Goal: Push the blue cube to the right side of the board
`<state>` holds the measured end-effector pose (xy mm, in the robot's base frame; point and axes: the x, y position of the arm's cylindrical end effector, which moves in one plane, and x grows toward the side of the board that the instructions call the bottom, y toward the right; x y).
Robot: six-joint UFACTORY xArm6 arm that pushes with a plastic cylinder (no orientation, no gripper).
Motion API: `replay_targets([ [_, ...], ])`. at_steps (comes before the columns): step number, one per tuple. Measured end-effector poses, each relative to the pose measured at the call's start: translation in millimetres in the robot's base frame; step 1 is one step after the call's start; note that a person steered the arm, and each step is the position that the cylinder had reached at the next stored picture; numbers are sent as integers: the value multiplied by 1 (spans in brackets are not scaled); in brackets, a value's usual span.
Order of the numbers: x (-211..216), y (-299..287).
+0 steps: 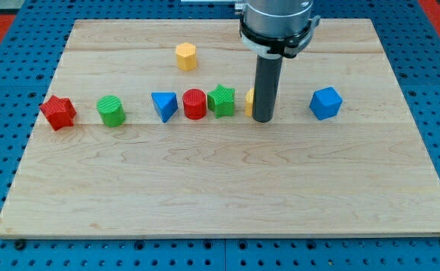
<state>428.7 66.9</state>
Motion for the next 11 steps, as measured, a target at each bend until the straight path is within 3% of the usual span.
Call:
replay_targets([
  [1, 44, 5],
  [2, 53, 28],
  [3, 33, 86],
  [4, -9, 95],
  [5, -8, 88],
  [8, -108, 54],
  [9, -99, 84],
  [10, -39, 115],
  [11, -94, 96],
])
